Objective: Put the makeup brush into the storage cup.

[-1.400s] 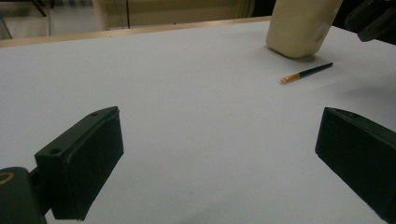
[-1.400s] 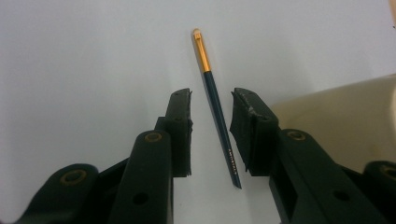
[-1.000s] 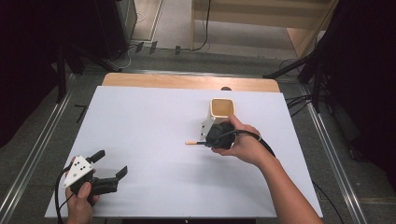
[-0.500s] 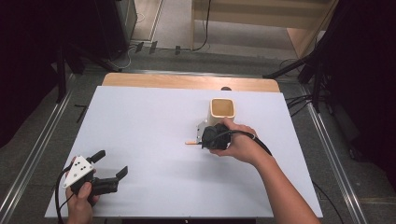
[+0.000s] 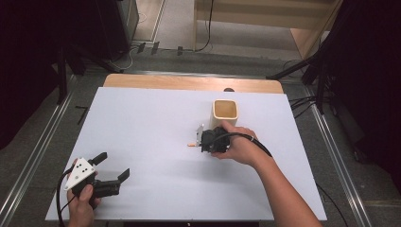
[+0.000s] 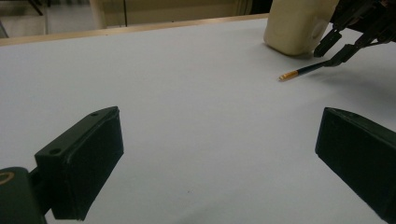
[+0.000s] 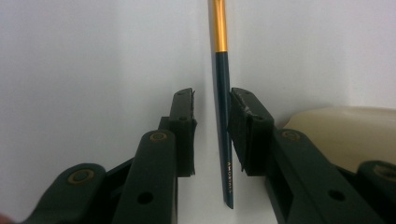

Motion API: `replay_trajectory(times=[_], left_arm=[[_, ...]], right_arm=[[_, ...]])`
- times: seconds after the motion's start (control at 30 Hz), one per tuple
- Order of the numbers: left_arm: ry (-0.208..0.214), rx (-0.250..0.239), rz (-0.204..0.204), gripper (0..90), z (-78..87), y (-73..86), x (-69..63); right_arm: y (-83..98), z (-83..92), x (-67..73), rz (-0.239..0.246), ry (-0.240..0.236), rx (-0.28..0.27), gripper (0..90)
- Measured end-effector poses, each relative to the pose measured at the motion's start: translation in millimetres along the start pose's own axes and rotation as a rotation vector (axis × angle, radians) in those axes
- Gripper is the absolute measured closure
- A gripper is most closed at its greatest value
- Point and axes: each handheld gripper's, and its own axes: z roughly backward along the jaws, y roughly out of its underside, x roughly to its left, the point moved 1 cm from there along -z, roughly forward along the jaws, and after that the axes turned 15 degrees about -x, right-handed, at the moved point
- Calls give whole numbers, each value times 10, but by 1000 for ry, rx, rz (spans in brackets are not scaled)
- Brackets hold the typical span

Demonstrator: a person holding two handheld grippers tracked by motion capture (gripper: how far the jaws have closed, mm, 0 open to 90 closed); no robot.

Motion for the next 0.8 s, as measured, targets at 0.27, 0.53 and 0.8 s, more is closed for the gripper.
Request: replay_trajectory(times=[0.27,0.53,0.8], left_arm=[[3,4,-1,19,-5,3,-2],[2,4,-1,19,-6,4,0],[2,1,-1,19,-2,2,3]], right_arm=[[2,-56,-19,-13,-16,27,720],[7,-128,-35,-19,-40,42,735],[18,-173,-46,-28,-44,53,733]])
